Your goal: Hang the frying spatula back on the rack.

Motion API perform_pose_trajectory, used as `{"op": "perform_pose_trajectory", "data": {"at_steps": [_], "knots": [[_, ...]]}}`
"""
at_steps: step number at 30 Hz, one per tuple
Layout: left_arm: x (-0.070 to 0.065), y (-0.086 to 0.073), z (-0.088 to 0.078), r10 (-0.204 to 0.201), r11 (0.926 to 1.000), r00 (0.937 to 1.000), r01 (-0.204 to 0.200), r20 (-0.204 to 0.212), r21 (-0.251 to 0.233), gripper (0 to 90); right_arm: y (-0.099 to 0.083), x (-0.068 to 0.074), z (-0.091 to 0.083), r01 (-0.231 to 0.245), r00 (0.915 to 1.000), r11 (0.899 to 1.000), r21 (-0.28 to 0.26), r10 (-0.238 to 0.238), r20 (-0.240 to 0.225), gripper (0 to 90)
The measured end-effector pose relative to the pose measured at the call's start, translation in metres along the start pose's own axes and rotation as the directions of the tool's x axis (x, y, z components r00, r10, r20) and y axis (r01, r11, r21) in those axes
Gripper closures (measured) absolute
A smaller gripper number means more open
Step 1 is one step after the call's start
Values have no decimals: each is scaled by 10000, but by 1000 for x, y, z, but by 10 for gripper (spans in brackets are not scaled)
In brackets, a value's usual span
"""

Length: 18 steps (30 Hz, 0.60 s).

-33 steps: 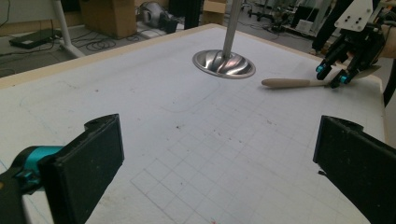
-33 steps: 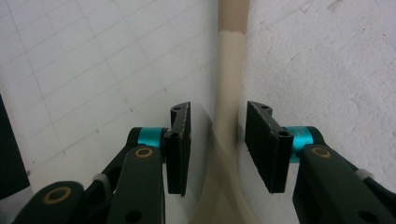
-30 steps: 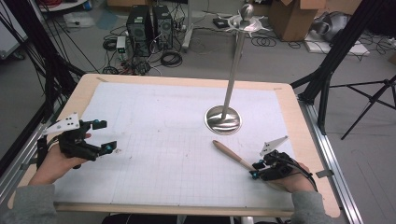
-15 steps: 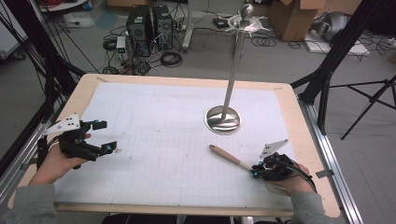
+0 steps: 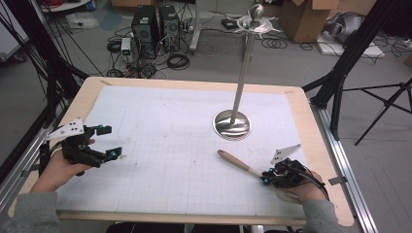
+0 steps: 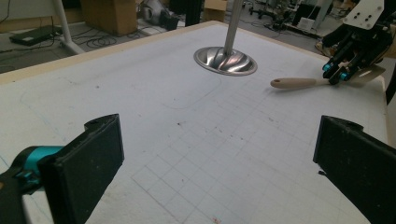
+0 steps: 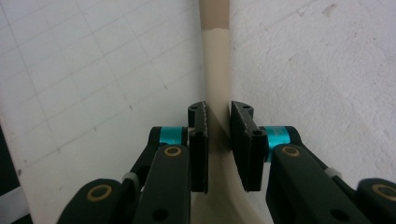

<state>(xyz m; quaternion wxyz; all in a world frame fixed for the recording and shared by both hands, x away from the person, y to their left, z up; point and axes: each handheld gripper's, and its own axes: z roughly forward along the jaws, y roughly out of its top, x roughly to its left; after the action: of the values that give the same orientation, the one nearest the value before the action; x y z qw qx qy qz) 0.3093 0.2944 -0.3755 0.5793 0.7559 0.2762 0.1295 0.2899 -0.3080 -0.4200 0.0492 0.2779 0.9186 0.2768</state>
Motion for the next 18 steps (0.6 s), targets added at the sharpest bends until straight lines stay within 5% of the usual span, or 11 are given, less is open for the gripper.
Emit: {"op": "perform_pose_trajectory", "data": {"at_steps": [18], "knots": [[-1,0,0,15,10000,10000,-15,20,0,22,-2,-2,-10,236,9997,9981,-565,-239,-39,779]]}}
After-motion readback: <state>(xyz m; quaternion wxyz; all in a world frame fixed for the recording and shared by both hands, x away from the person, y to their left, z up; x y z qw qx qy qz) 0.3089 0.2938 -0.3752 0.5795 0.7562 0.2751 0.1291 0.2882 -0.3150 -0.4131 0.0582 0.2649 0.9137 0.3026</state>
